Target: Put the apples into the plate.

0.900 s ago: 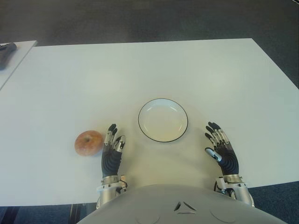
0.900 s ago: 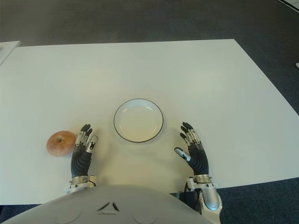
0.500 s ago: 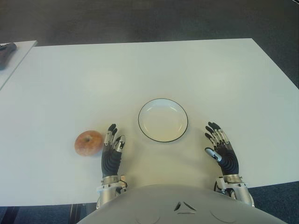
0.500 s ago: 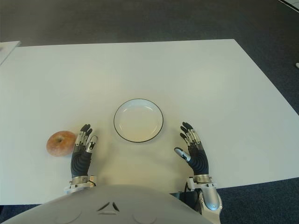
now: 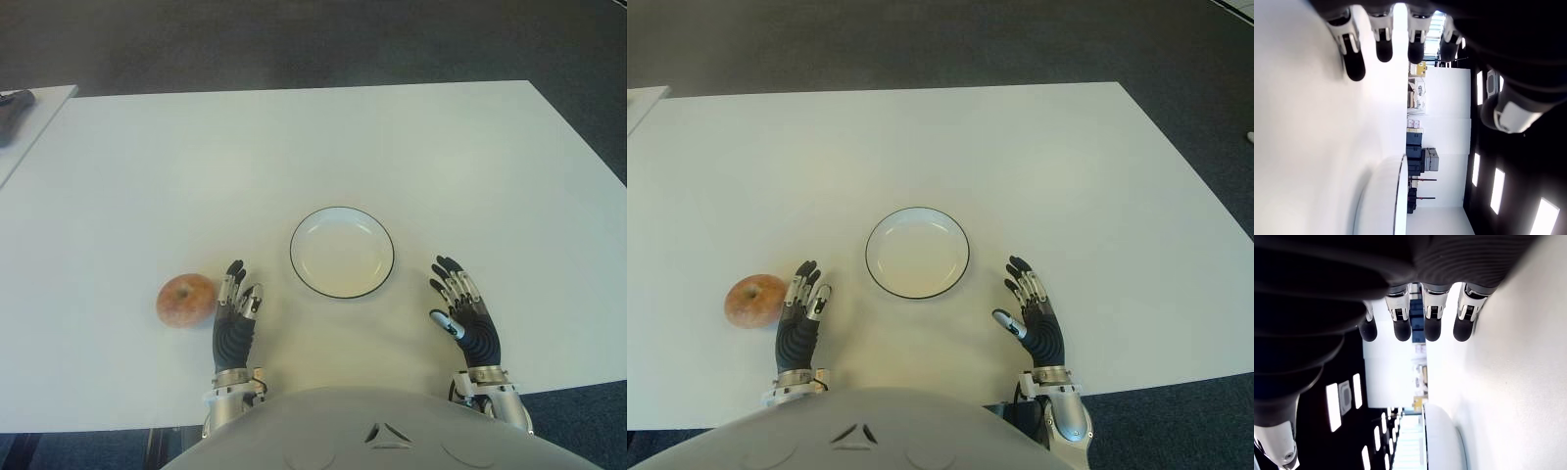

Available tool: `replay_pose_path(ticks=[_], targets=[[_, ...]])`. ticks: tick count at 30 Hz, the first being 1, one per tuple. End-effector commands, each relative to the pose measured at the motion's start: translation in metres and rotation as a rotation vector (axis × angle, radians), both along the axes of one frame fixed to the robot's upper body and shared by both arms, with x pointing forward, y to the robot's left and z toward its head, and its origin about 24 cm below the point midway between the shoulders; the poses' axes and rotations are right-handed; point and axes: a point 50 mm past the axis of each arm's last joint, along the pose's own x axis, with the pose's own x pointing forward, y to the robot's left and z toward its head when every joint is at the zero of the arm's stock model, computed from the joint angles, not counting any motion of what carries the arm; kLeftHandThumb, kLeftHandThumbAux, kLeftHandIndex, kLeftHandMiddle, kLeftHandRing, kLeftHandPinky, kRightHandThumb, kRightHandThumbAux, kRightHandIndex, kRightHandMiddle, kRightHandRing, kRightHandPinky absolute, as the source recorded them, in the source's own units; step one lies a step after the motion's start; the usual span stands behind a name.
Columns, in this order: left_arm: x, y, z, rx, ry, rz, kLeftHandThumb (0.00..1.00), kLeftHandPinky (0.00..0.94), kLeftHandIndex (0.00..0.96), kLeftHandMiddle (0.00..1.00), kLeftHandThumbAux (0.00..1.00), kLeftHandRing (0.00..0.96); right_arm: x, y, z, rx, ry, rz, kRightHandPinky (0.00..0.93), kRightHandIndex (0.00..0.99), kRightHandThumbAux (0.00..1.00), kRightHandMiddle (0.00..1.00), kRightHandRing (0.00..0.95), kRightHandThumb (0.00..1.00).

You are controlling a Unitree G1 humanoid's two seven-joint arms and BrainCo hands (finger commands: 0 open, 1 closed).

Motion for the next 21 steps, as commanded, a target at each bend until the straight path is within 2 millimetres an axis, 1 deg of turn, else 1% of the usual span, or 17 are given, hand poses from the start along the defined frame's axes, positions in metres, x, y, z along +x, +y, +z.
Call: replay_pose_path(ticks=[1, 2, 3, 6, 9, 13, 14, 17, 18, 20, 21], targets=[[-0.009, -0.002, -0.006, -0.011, 0.065, 0.026, 0.091, 0.056, 0.075, 0.071, 0.474, 0.05, -0.009, 0.0, -0.014, 0.017, 0.117, -0.01, 0.102, 0.053, 0.634, 0.078, 0.072, 0.256], [-0.008, -0.002, -0.005, -0.009, 0.063, 0.027, 0.09, 0.058, 0.074, 0.07, 0.472, 0.05, -0.009, 0.0, -0.014, 0.018, 0.118, -0.01, 0.104, 0.054, 0.633, 0.08, 0.074, 0.258], [-0.009, -0.003, 0.0, 0.005, 0.044, 0.027, 0.09, 0.058, 0.074, 0.07, 0.47, 0.05, -0.009, 0.001, -0.014, 0.02, 0.12, -0.009, 0.105, 0.054, 0.633, 0.08, 0.074, 0.258], [-0.011, -0.004, 0.011, 0.09, -0.023, 0.023, 0.083, 0.058, 0.064, 0.069, 0.466, 0.05, -0.009, 0.001, -0.014, 0.024, 0.121, -0.007, 0.099, 0.053, 0.632, 0.081, 0.073, 0.259], [-0.011, -0.004, 0.011, 0.139, -0.045, 0.021, 0.081, 0.064, 0.058, 0.071, 0.47, 0.052, -0.009, 0.002, -0.014, 0.025, 0.118, -0.008, 0.099, 0.054, 0.632, 0.081, 0.073, 0.258], [-0.011, -0.004, 0.014, 0.257, -0.07, 0.005, 0.104, 0.081, 0.055, 0.074, 0.509, 0.065, -0.008, 0.002, -0.013, 0.027, 0.101, -0.008, 0.101, 0.056, 0.637, 0.081, 0.073, 0.261], [-0.011, -0.004, 0.016, 0.321, -0.074, 0.0, 0.109, 0.086, 0.055, 0.075, 0.517, 0.069, -0.008, 0.002, -0.014, 0.027, 0.1, -0.008, 0.101, 0.057, 0.638, 0.081, 0.073, 0.262], [-0.01, -0.003, 0.022, 0.506, -0.088, -0.011, 0.149, 0.202, 0.064, 0.146, 0.527, 0.163, -0.007, 0.003, -0.014, 0.024, 0.105, -0.006, 0.102, 0.056, 0.641, 0.081, 0.073, 0.263], [-0.01, -0.001, 0.027, 0.637, -0.085, -0.026, 0.155, 0.214, 0.066, 0.156, 0.527, 0.174, -0.007, 0.003, -0.015, 0.022, 0.11, -0.005, 0.102, 0.055, 0.641, 0.08, 0.073, 0.263], [-0.01, 0.002, 0.032, 0.813, -0.076, -0.038, 0.197, 0.151, 0.085, 0.129, 0.504, 0.132, -0.007, 0.003, -0.015, 0.021, 0.115, -0.003, 0.102, 0.05, 0.64, 0.079, 0.074, 0.261], [-0.01, 0.003, 0.032, 0.863, -0.072, -0.04, 0.208, 0.141, 0.09, 0.124, 0.497, 0.124, -0.007, 0.002, -0.015, 0.021, 0.117, -0.002, 0.104, 0.05, 0.64, 0.08, 0.074, 0.261]])
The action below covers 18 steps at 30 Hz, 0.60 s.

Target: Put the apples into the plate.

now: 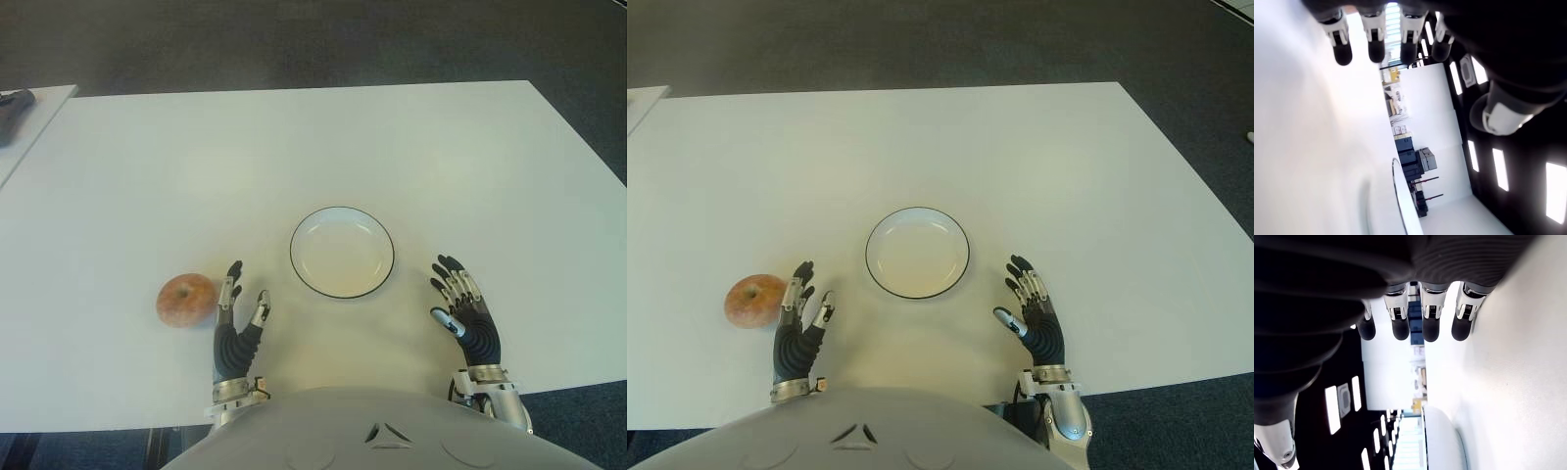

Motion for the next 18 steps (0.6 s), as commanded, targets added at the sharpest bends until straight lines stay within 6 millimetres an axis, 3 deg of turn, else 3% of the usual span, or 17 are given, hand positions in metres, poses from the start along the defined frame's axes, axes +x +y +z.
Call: replay_pose_path(ticks=[1, 7, 18], targets=[[-0.002, 0.008, 0.01, 0.443, 0.018, 0.009, 0.224, 0.126, 0.097, 0.118, 0.487, 0.113, -0.009, 0.002, -0.017, 0.022, 0.12, -0.002, 0.106, 0.049, 0.64, 0.08, 0.075, 0.261], [-0.003, 0.014, 0.016, 0.745, 0.047, 0.026, 0.32, 0.059, 0.134, 0.1, 0.419, 0.072, -0.01, 0.004, -0.017, 0.025, 0.127, -0.004, 0.103, 0.043, 0.65, 0.075, 0.074, 0.264], [-0.003, 0.021, 0.023, 0.966, 0.077, 0.081, 0.352, 0.072, 0.163, 0.097, 0.355, 0.059, -0.009, 0.007, -0.018, 0.038, 0.129, -0.022, 0.087, 0.037, 0.636, 0.072, 0.069, 0.283]])
